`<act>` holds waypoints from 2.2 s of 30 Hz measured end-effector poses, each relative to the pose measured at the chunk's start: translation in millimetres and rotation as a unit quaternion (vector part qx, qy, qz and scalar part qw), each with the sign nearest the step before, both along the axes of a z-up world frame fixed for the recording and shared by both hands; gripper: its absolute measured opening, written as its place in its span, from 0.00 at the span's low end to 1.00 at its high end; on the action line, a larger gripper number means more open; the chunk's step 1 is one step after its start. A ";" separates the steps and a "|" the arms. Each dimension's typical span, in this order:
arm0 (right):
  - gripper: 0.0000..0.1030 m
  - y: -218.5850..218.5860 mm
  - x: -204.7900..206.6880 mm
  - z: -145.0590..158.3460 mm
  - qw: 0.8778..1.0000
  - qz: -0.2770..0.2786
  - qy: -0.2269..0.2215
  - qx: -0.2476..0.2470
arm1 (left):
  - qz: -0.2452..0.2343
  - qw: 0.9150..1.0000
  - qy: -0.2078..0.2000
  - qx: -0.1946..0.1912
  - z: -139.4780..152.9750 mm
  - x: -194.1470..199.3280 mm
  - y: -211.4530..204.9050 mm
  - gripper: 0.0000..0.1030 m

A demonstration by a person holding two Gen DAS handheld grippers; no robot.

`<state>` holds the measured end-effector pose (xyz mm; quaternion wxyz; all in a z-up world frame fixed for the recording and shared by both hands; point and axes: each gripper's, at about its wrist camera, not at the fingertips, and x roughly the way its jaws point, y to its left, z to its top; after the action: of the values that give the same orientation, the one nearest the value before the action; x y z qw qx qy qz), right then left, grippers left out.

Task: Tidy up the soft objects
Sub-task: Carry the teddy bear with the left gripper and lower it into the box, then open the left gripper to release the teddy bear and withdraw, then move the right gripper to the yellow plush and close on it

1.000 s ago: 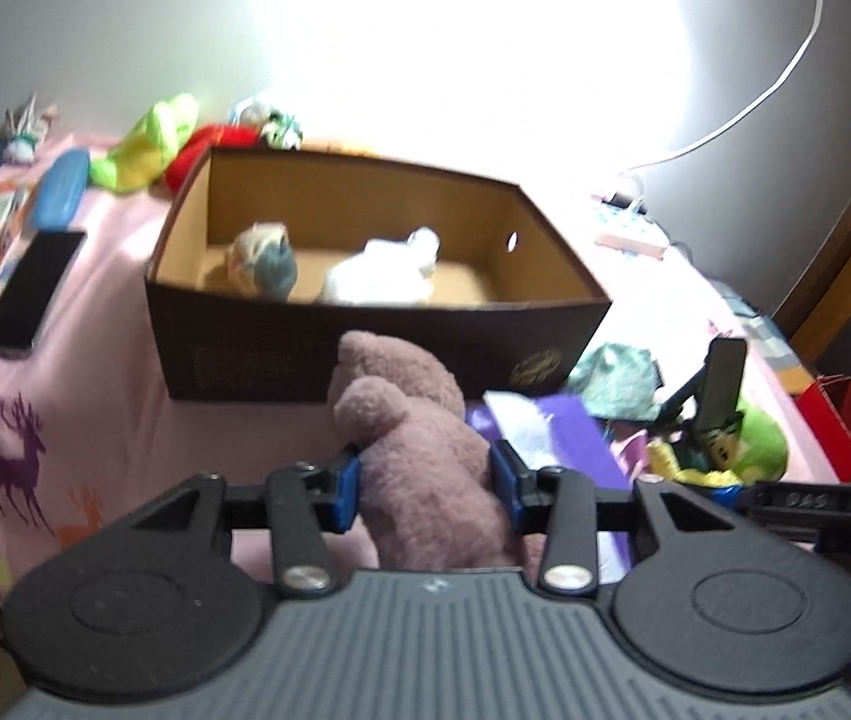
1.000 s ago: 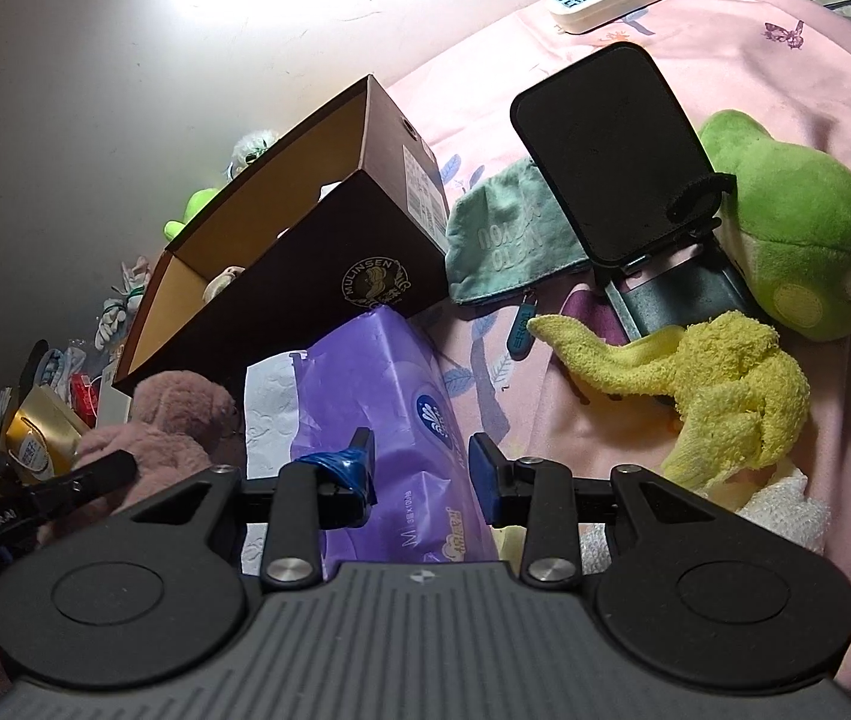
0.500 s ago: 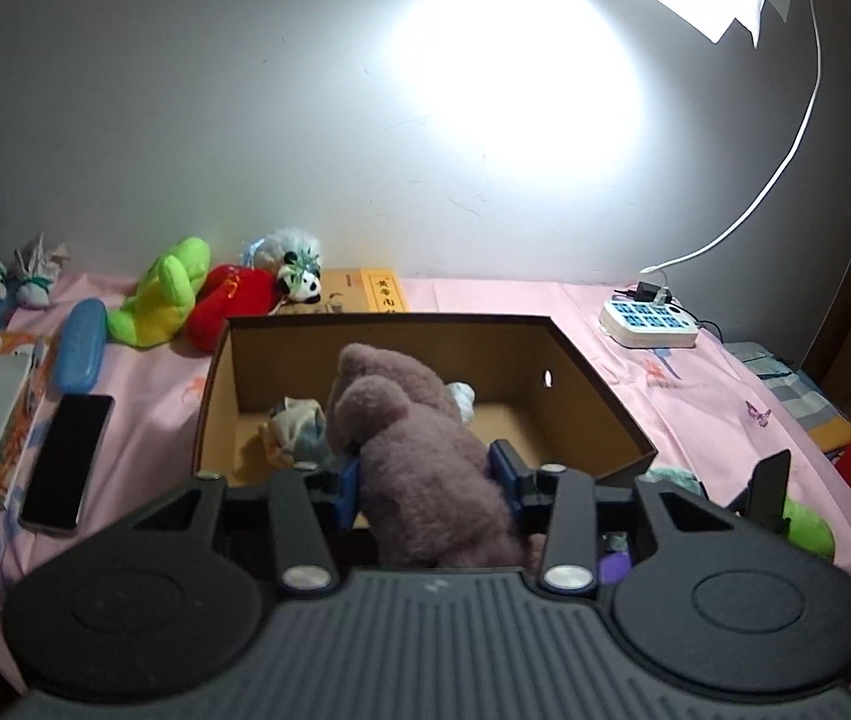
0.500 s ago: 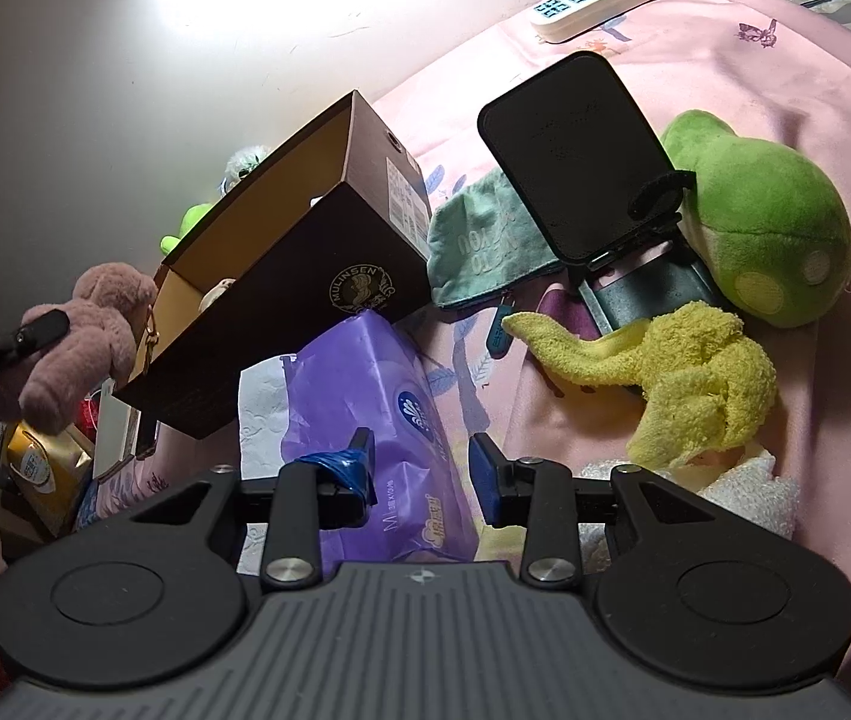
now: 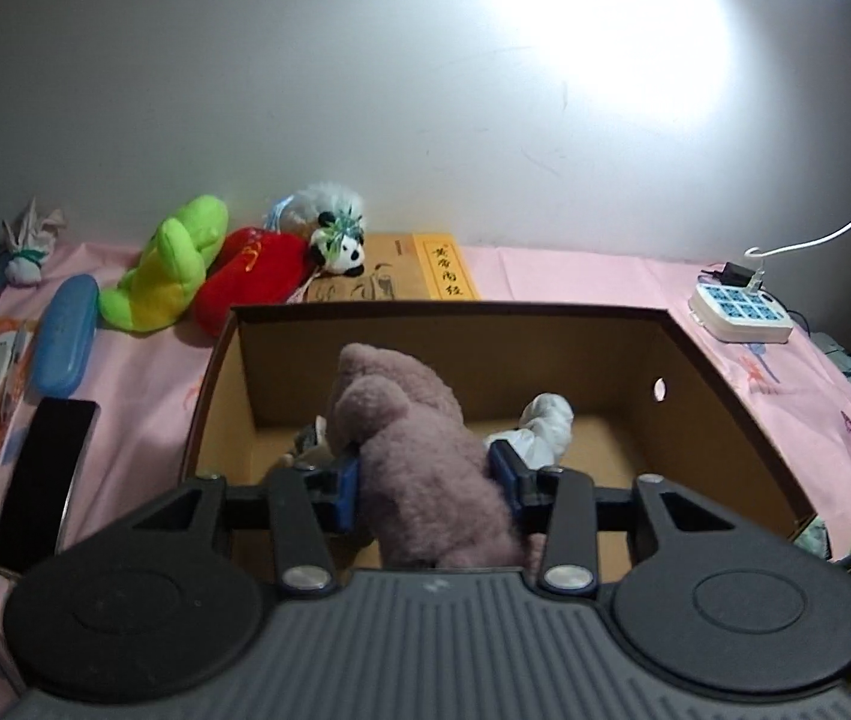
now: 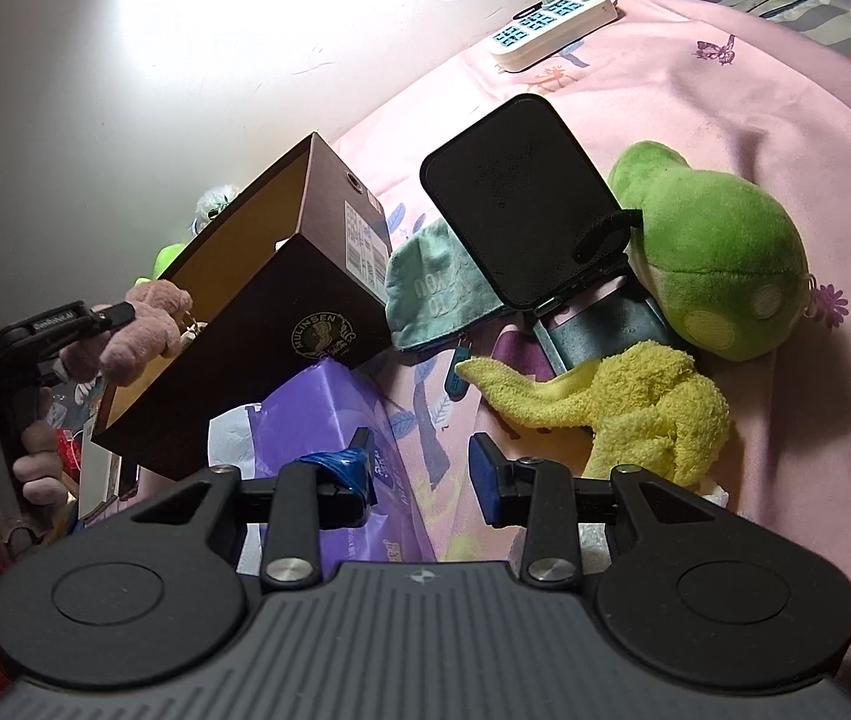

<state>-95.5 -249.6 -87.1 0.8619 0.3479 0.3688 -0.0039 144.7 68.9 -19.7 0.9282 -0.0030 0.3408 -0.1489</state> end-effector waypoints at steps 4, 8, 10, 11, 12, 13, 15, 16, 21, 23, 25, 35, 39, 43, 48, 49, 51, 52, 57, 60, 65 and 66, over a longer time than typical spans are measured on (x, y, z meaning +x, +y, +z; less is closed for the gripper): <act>0.18 -1.9 4.5 -0.9 1.000 -0.002 0.002 0.000 | -0.001 1.000 0.026 -0.002 -20.7 10.7 -0.8 0.41; 0.18 -1.9 10.2 -2.1 1.000 0.001 0.006 0.000 | -0.011 0.999 0.036 0.010 -25.8 11.2 -8.3 0.44; 0.18 -0.7 12.4 -2.4 1.000 0.006 0.006 0.000 | -0.009 0.999 0.046 0.010 -30.4 12.3 -8.3 0.49; 0.18 -0.2 12.9 -2.4 1.000 0.008 0.005 0.000 | -0.007 0.999 0.051 0.010 -33.3 12.7 -7.7 0.52; 0.18 0.0 13.5 -2.7 1.000 0.009 0.005 0.000 | -0.002 0.998 0.055 0.013 -35.7 12.6 -7.0 0.53; 0.18 0.0 13.9 -3.2 1.000 0.011 0.006 0.000 | -0.001 0.998 0.058 0.012 -38.3 12.6 -5.5 0.56; 0.18 -0.1 14.9 -4.2 1.000 0.012 0.007 0.002 | 0.005 0.998 0.062 0.011 -41.0 11.2 -3.3 0.58; 0.18 -0.3 15.2 -4.5 1.000 0.013 0.008 0.003 | 0.007 0.998 0.061 0.012 -41.4 9.9 -2.5 0.59; 0.18 0.4 17.0 -5.3 1.000 0.019 0.010 0.003 | 0.014 0.998 0.058 0.010 -37.5 1.3 -0.2 0.59; 0.18 1.2 17.3 -5.3 1.000 0.022 0.010 0.003 | 0.016 0.998 0.053 0.009 -33.1 -5.4 0.7 0.63; 0.18 1.7 17.6 -5.4 1.000 0.024 0.011 0.003 | 0.017 0.999 0.047 0.012 -28.8 -13.3 1.6 0.68; 0.18 10.4 19.6 -6.0 0.999 0.041 0.012 0.004 | 0.035 0.999 0.019 0.008 -9.6 -59.9 16.2 0.70; 0.18 15.8 19.6 -5.2 0.999 0.049 0.010 0.002 | 0.041 0.999 0.009 0.000 1.2 -76.6 19.9 0.72; 0.18 20.8 18.1 -4.2 0.998 0.056 0.007 -0.002 | 0.042 0.999 0.008 -0.015 7.6 -95.8 23.7 0.74; 0.18 20.9 11.3 0.4 0.999 0.045 0.002 -0.026 | 0.029 0.999 0.024 -0.028 6.0 -119.1 23.7 0.80; 0.18 18.6 8.5 1.6 0.999 0.039 0.001 -0.031 | 0.025 0.999 0.027 -0.030 4.9 -123.3 23.0 0.83; 0.18 13.2 2.9 3.4 0.999 0.024 0.000 -0.038 | 0.016 0.999 0.035 -0.035 1.8 -130.5 20.6 0.86; 0.18 9.6 -0.5 4.1 0.999 0.015 0.000 -0.043 | 0.009 0.998 0.040 -0.036 -0.4 -133.3 18.7 0.87; 0.18 -11.4 -19.1 6.3 0.997 -0.034 0.006 -0.066 | -0.023 0.997 0.064 -0.027 -13.6 -139.2 4.9 0.88; 0.18 -24.3 -29.0 5.2 0.995 -0.060 0.017 -0.077 | -0.037 0.995 0.081 -0.034 -20.0 -136.8 -2.3 0.89; 0.18 -39.3 -40.8 -4.9 0.991 -0.088 0.044 -0.092 | -0.052 0.994 0.087 -0.037 -22.3 -134.2 -15.0 0.89; 0.18 -40.8 -40.3 -7.2 0.990 -0.090 0.048 -0.095 | -0.055 0.994 0.086 -0.037 -22.0 -134.2 -16.8 0.89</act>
<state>-135.8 -290.4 -94.3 0.8683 0.2961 0.3750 -0.1334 10.5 52.1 -41.7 0.8850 -0.0318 0.4135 -0.2115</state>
